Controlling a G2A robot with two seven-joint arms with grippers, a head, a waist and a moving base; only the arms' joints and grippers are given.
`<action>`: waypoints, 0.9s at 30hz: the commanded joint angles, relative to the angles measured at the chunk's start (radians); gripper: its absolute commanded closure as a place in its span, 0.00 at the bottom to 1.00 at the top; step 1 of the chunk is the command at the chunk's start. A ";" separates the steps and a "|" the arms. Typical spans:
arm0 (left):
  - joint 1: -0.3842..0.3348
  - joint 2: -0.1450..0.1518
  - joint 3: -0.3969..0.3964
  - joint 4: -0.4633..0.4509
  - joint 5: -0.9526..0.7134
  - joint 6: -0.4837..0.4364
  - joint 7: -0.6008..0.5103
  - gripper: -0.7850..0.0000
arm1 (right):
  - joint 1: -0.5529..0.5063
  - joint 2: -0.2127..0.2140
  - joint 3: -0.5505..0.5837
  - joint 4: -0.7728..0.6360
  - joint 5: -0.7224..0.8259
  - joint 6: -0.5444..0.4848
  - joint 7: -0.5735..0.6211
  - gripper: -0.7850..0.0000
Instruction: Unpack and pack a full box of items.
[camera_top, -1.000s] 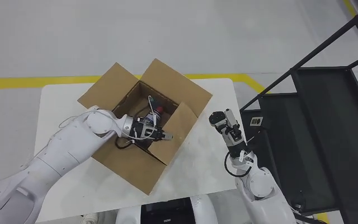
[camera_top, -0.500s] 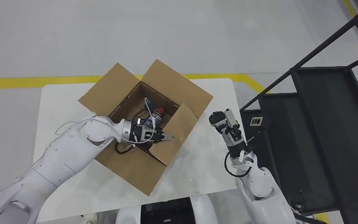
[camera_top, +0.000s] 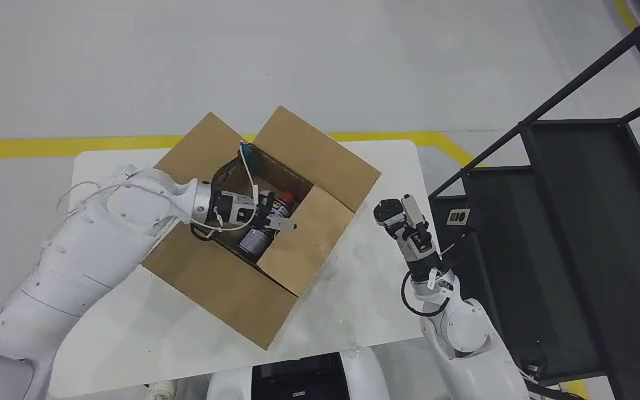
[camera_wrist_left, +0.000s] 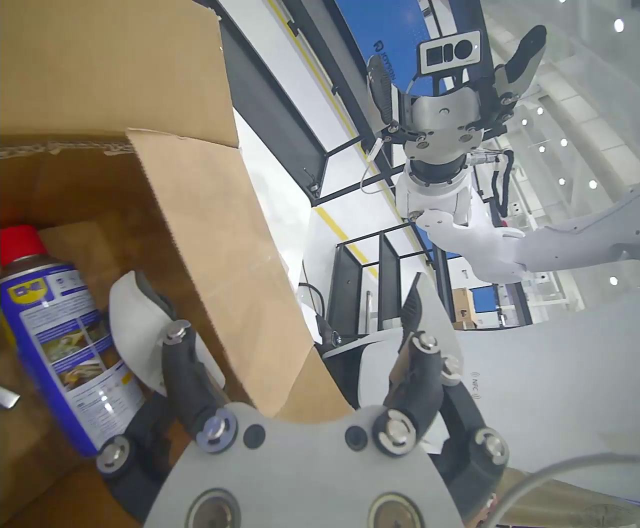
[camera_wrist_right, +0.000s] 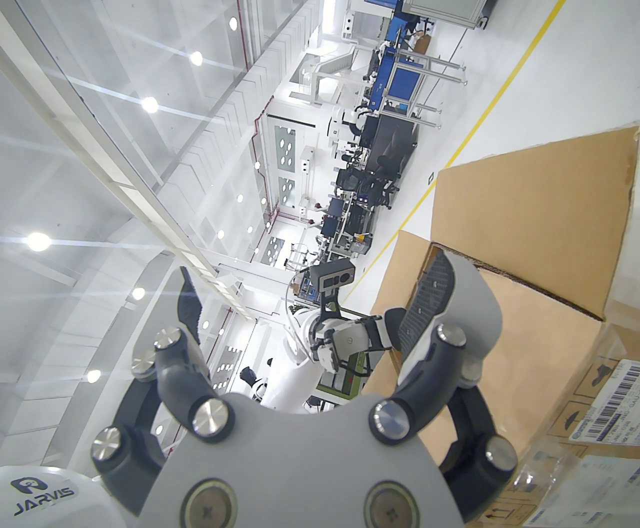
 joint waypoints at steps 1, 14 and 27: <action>0.013 0.022 -0.053 -0.001 0.006 0.024 -0.026 0.00 | 0.000 0.000 0.000 0.000 0.000 0.000 0.000 0.00; 0.115 0.138 -0.395 0.115 -0.056 0.026 -0.143 0.00 | 0.000 0.000 0.000 0.000 0.000 0.000 0.000 0.00; 0.175 0.168 -0.513 0.293 -0.103 0.000 -0.137 0.00 | 0.000 0.000 0.000 0.000 0.000 0.000 0.000 0.00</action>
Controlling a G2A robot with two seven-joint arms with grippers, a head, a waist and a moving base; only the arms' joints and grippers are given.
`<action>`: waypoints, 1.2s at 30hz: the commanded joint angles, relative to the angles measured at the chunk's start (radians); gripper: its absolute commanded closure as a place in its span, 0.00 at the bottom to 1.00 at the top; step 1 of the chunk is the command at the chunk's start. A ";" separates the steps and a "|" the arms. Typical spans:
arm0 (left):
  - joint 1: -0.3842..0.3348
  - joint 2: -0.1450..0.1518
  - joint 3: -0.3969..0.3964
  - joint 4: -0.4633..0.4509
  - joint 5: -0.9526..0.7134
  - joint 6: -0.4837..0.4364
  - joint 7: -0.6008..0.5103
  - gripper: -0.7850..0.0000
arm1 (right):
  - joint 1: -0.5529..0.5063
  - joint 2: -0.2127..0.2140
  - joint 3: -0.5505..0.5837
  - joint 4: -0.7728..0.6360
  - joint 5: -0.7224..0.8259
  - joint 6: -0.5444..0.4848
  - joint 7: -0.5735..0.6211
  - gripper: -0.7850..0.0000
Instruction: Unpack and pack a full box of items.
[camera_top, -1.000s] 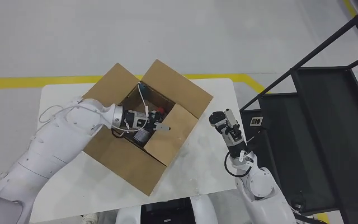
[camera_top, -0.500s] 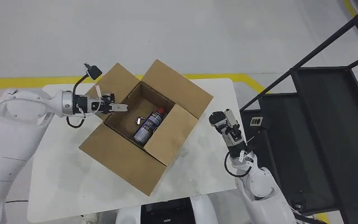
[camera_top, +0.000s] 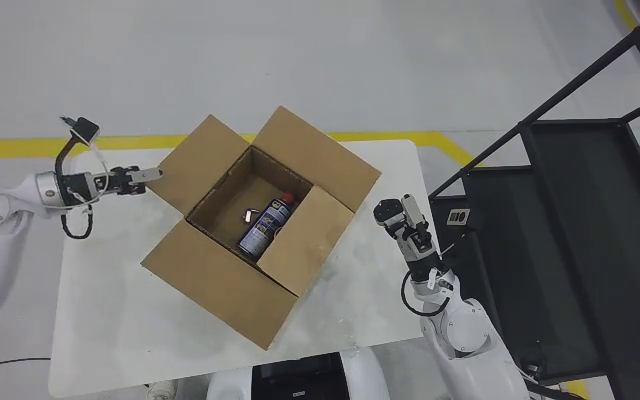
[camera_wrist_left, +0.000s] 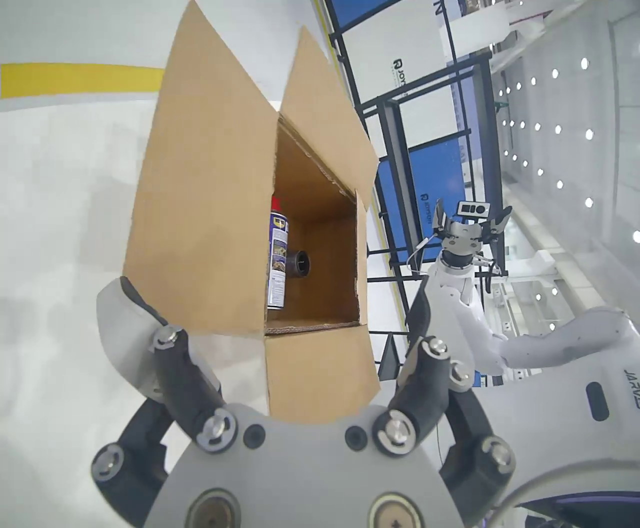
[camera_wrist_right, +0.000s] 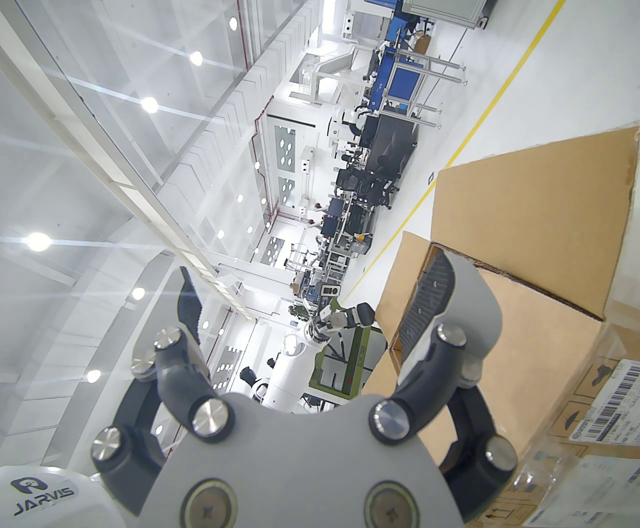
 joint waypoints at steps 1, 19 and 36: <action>0.005 0.002 -0.008 0.015 -0.006 -0.002 -0.003 0.00 | 0.000 0.000 0.000 0.000 0.000 0.000 0.000 0.00; -0.066 -0.065 0.108 0.202 -0.089 -0.043 0.006 1.00 | 0.000 0.000 0.000 0.000 0.000 0.000 0.000 0.00; -0.048 -0.063 0.088 0.223 -0.124 -0.066 -0.061 1.00 | 0.000 0.000 0.000 0.000 0.000 0.000 0.000 0.00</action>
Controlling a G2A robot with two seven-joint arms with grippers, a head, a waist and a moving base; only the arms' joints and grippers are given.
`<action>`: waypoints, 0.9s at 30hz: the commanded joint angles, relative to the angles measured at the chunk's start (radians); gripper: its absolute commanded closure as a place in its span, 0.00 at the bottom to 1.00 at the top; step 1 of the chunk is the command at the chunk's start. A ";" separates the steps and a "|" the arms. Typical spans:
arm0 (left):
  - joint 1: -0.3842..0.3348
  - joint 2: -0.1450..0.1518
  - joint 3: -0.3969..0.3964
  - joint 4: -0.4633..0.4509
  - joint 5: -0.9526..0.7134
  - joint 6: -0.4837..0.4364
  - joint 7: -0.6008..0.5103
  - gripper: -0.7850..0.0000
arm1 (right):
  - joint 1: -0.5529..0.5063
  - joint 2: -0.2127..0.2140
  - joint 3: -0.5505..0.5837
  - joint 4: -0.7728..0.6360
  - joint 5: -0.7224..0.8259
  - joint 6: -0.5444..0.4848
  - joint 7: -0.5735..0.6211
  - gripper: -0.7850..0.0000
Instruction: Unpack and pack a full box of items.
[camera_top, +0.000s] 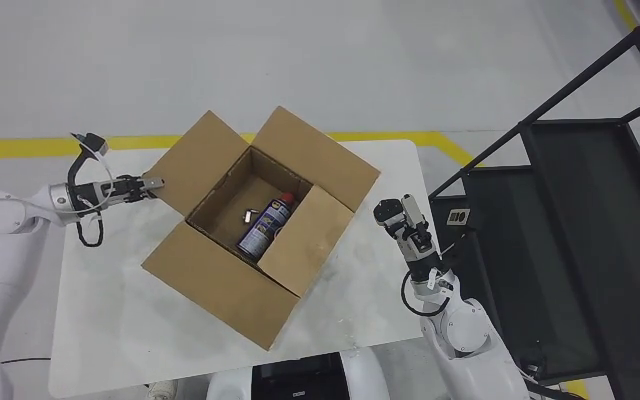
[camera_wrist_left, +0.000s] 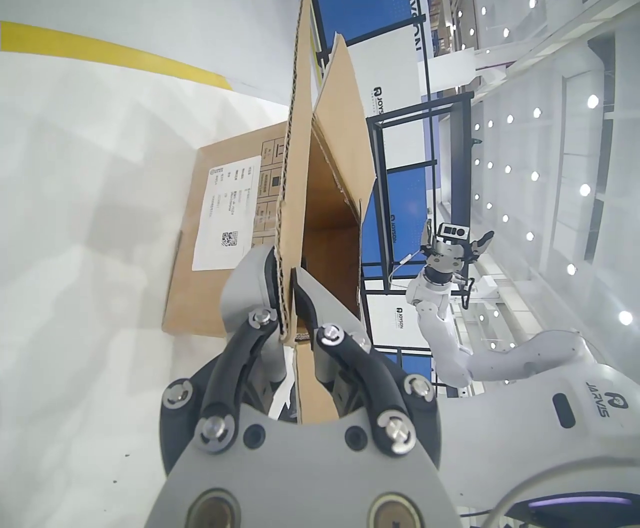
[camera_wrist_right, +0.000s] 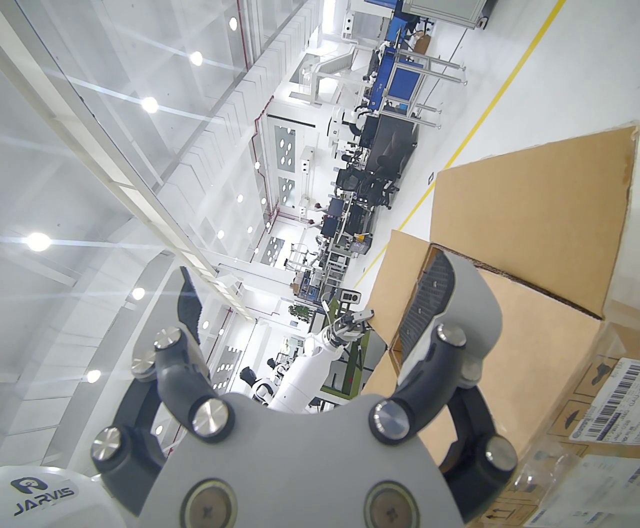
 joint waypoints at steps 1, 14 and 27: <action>0.030 0.013 -0.023 -0.032 -0.009 0.006 -0.006 1.00 | 0.000 0.000 0.000 0.000 0.000 0.000 0.000 0.00; 0.341 0.110 -0.279 -0.298 -0.019 0.032 0.029 1.00 | 0.000 0.000 0.000 0.000 0.000 0.000 0.000 0.00; 0.601 0.149 -0.481 -0.503 -0.003 0.061 0.097 0.80 | 0.000 0.000 0.000 0.000 0.000 0.000 0.000 0.00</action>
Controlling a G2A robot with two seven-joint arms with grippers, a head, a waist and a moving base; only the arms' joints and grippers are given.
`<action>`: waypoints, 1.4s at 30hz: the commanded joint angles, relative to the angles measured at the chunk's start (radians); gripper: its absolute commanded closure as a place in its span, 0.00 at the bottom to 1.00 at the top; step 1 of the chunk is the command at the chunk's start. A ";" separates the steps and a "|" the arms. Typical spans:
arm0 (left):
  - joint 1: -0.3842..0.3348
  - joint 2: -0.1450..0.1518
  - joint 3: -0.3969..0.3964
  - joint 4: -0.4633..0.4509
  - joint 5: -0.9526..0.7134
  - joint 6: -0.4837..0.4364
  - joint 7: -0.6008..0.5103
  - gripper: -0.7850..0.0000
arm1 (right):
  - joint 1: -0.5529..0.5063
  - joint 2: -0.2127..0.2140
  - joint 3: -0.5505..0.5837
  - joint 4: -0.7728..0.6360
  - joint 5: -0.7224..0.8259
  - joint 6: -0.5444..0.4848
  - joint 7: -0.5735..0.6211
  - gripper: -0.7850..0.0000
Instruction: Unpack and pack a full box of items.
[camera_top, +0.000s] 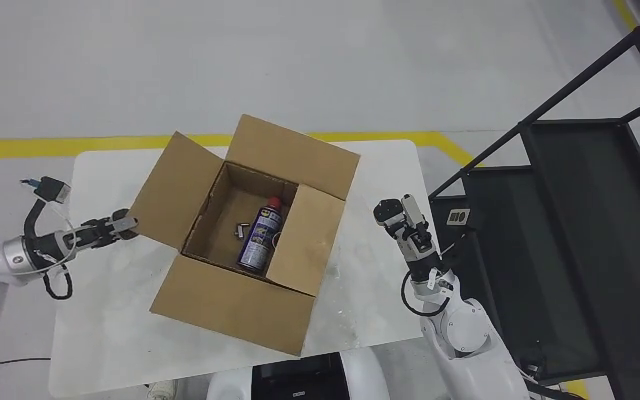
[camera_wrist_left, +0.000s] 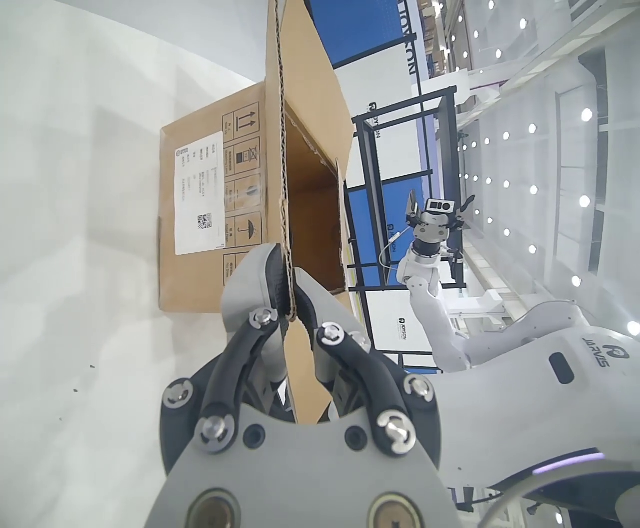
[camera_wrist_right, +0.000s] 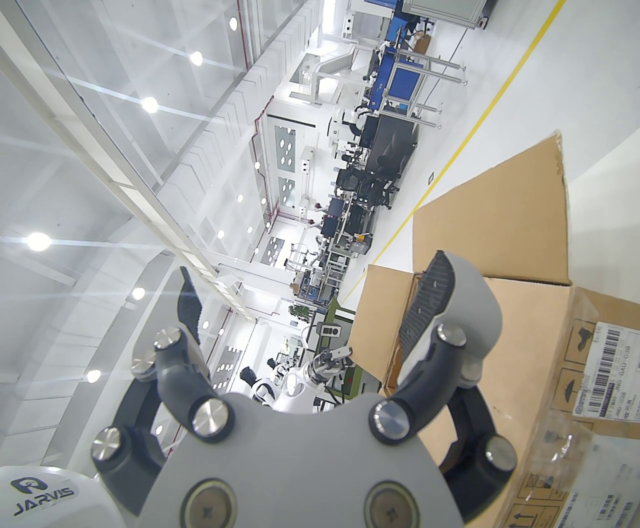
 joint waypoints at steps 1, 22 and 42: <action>0.004 -0.002 0.003 -0.003 -0.008 -0.005 0.006 0.84 | 0.000 0.000 0.000 0.000 0.000 0.000 0.000 0.00; 0.257 0.010 -0.195 -0.171 -0.010 0.036 0.021 1.00 | 0.000 0.000 0.000 0.000 0.000 0.000 0.000 0.00; 0.564 -0.012 -0.399 -0.324 -0.056 0.083 0.068 1.00 | 0.000 0.000 0.000 0.000 0.000 0.000 0.000 0.00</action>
